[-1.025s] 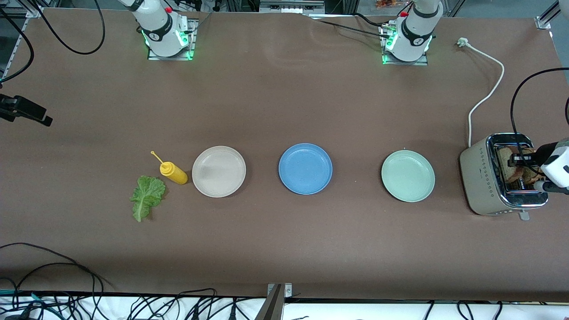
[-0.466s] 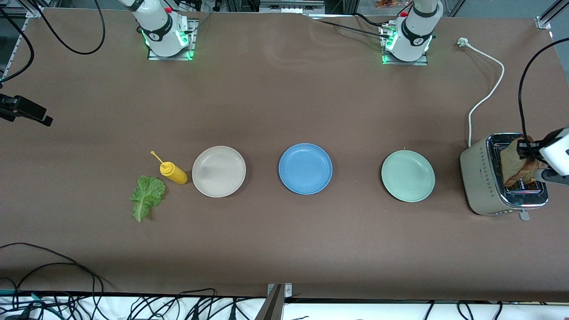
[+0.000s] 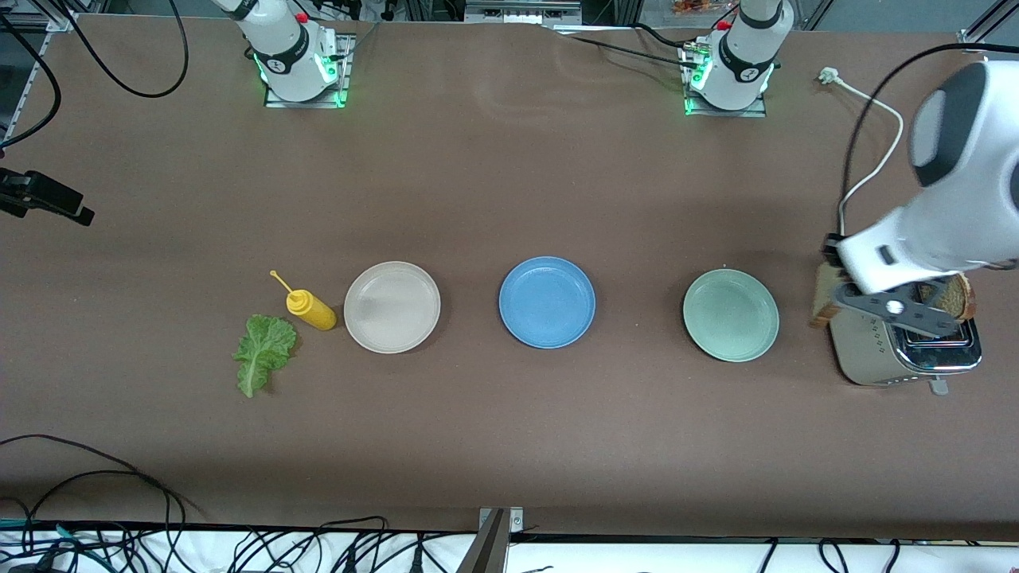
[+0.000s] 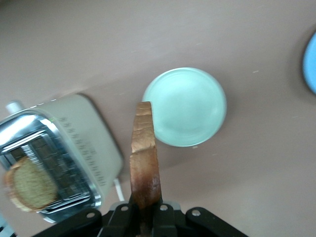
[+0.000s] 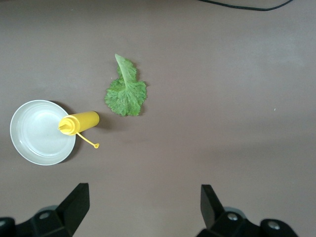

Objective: Make sandwich in blue plate with both arms
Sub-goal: 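Carry the bread slice with the left gripper over the blue plate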

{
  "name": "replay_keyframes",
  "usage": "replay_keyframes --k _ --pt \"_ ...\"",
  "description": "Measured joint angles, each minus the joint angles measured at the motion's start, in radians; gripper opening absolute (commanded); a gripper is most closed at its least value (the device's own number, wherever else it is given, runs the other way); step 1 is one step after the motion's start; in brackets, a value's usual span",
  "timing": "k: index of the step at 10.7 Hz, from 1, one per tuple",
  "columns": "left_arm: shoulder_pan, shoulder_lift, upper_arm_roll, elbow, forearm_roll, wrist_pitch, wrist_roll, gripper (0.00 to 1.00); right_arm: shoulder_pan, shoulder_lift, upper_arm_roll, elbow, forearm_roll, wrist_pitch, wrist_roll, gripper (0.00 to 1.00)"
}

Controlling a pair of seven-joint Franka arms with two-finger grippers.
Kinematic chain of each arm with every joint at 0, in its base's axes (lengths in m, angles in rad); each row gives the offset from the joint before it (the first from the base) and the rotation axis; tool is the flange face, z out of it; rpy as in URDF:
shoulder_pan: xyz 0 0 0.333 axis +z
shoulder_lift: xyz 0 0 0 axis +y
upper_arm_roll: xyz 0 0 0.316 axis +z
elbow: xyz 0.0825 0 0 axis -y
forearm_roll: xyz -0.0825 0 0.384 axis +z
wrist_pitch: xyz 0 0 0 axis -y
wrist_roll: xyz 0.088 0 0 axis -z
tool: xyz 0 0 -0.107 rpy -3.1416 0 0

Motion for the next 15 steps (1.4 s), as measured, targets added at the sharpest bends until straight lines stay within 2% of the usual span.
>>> replay_keyframes --k 2,5,10,13,15 --pt "-0.068 0.007 -0.023 -0.001 -0.130 -0.007 -0.130 0.00 0.000 0.000 0.000 0.000 0.000 0.000 0.000 1.00" --pt "-0.132 0.052 -0.028 -0.004 -0.403 -0.007 -0.220 0.00 0.000 0.000 0.000 0.000 0.000 -0.001 0.000 1.00" --pt "-0.153 0.154 -0.026 -0.005 -0.759 0.075 -0.203 0.00 0.000 0.000 0.000 0.000 0.000 -0.001 0.000 1.00" --pt "-0.165 0.239 -0.027 -0.028 -0.893 0.202 -0.184 0.00 0.000 0.000 0.000 0.001 0.000 -0.001 0.000 1.00" --pt "-0.172 0.325 -0.027 -0.047 -0.995 0.262 -0.105 0.00 0.000 0.001 0.000 0.001 0.000 -0.001 0.000 1.00"
